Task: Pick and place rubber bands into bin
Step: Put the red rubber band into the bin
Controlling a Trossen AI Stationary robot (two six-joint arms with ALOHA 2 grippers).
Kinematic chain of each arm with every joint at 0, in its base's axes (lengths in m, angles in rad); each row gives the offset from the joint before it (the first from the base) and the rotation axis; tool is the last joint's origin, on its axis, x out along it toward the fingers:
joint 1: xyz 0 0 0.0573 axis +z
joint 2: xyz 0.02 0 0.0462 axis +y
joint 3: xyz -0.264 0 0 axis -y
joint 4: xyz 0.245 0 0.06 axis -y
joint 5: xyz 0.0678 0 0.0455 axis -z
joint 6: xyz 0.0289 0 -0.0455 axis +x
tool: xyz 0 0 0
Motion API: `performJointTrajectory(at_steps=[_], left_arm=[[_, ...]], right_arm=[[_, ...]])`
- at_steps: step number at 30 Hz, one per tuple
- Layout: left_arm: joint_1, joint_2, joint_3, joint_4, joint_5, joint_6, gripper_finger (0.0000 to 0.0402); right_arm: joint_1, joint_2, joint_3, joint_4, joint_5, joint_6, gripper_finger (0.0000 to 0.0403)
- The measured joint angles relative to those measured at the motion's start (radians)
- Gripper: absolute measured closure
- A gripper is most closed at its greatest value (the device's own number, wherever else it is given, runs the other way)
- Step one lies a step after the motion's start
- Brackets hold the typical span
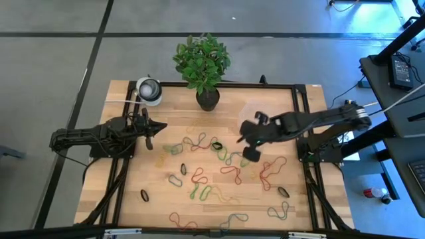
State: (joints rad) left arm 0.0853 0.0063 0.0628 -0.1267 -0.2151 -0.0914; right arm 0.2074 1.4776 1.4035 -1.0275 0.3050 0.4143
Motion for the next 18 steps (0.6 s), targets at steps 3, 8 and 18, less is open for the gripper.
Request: performJointTrajectory(at_steps=[3, 8, 18], left_arm=[[0.000, 0.000, 0.000, 0.000, 0.000, 0.000, 0.0396], [0.000, 0.000, 0.000, 0.000, 0.000, 0.000, 0.0396], [0.000, 0.000, 0.000, 0.000, 0.000, 0.000, 0.0395]], right_arm=[[0.012, 0.069, 0.002, 0.000, -0.060, 0.005, 0.0362], [0.027, 0.192, 0.002, 0.010, -0.098, 0.074, 0.0321], [0.040, 0.417, 0.001, 0.060, -0.227, 0.128, 0.0285]])
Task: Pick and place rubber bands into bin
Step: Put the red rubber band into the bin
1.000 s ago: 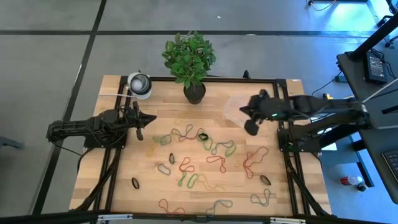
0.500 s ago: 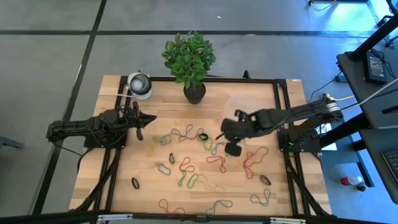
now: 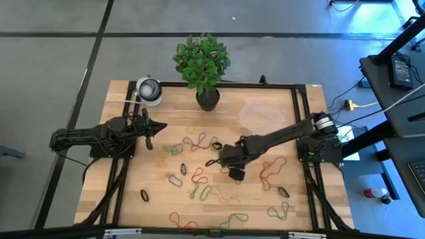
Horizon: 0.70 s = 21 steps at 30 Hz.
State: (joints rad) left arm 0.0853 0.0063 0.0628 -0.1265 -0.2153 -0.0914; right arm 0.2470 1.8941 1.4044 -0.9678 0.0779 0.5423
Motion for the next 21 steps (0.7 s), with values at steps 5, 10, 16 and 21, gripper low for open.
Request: performJointTrajectory(at_steps=[5, 10, 16, 21], left_arm=[[0.000, 0.000, 0.000, 0.000, 0.000, 0.000, 0.0395], [0.000, 0.000, 0.000, 0.000, 0.000, 0.000, 0.0395], [0.000, 0.000, 0.000, 0.000, 0.000, 0.000, 0.0396], [0.000, 0.000, 0.000, 0.000, 0.000, 0.000, 0.0395]], right_arm=[[0.005, 0.071, -0.001, 0.063, -0.072, 0.001, 0.0285], [0.021, 0.105, -0.001, 0.123, -0.073, 0.003, 0.0285], [0.031, 0.130, -0.018, 0.153, -0.074, 0.000, 0.0285], [0.031, 0.128, -0.076, 0.207, -0.067, 0.013, 0.0289]])
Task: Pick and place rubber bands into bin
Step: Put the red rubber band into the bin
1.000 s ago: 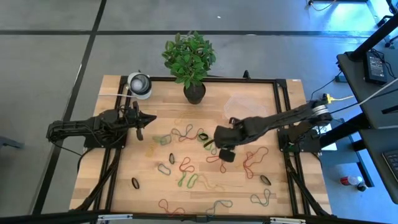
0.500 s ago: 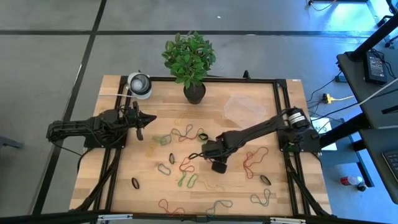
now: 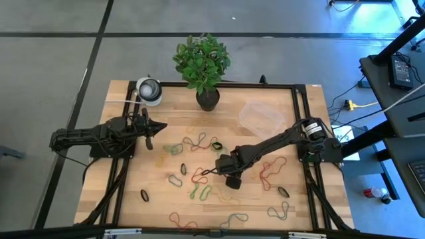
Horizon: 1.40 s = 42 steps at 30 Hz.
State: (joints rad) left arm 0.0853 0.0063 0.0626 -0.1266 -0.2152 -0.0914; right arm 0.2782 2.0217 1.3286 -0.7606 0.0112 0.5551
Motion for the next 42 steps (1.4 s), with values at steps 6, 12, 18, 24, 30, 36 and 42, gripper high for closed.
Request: performJointTrajectory(at_steps=[6, 12, 18, 24, 30, 36, 42], left_arm=[[0.000, 0.000, 0.000, 0.000, 0.000, 0.000, 0.0396], [0.000, 0.000, 0.000, 0.000, 0.000, 0.000, 0.0396], [0.000, 0.001, 0.000, 0.000, 0.000, 0.000, 0.0396], [0.000, 0.002, 0.000, 0.000, 0.000, 0.000, 0.0395], [0.000, 0.003, 0.000, 0.000, 0.000, 0.000, 0.0395], [0.000, 0.003, 0.000, 0.000, 0.000, 0.000, 0.0395], [0.000, 0.003, 0.000, 0.000, 0.000, 0.000, 0.0395]], right_arm=[[-0.001, -0.001, -0.034, 0.019, 0.005, 0.044, 0.0371], [-0.001, -0.017, 0.020, -0.043, -0.007, 0.044, 0.0397], [-0.001, -0.149, 0.078, -0.134, -0.010, 0.044, 0.0401], [-0.014, -0.339, 0.083, -0.207, 0.048, 0.075, 0.0401], [-0.064, -0.547, 0.083, -0.330, 0.182, 0.123, 0.0402], [-0.191, -0.699, 0.083, -0.460, 0.256, 0.078, 0.0403], [-0.412, -0.733, 0.083, -0.500, 0.261, -0.125, 0.0403]])
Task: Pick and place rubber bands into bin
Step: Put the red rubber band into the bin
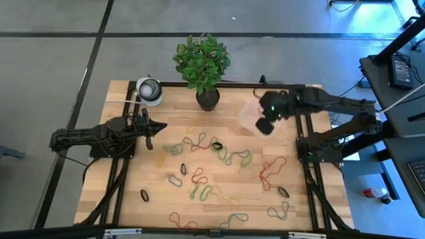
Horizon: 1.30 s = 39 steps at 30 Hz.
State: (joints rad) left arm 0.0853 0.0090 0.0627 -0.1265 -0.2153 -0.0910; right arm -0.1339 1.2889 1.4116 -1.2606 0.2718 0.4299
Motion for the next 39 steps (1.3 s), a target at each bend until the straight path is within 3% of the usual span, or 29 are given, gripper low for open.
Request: performJointTrajectory(at_steps=[7, 12, 20, 29, 39], left_arm=[[0.000, 0.000, 0.000, 0.000, 0.000, 0.000, 0.0396], [0.000, 0.000, 0.000, 0.000, 0.000, 0.000, 0.0396], [0.000, 0.000, 0.000, 0.000, 0.000, 0.000, 0.0395], [0.000, 0.000, 0.000, 0.000, 0.000, 0.000, 0.0395], [0.000, 0.000, 0.000, 0.000, 0.000, 0.000, 0.0395]], right_arm=[[-0.191, 0.026, -0.114, 0.037, -0.073, -0.194, 0.0403], [-0.292, 0.028, -0.284, 0.237, -0.207, -0.303, 0.0403], [-0.360, 0.134, -0.449, 0.414, -0.265, -0.331, 0.0403], [-0.360, 0.292, -0.445, 0.436, -0.266, -0.251, 0.0403], [-0.359, 0.300, -0.444, 0.488, -0.227, -0.030, 0.0403]])
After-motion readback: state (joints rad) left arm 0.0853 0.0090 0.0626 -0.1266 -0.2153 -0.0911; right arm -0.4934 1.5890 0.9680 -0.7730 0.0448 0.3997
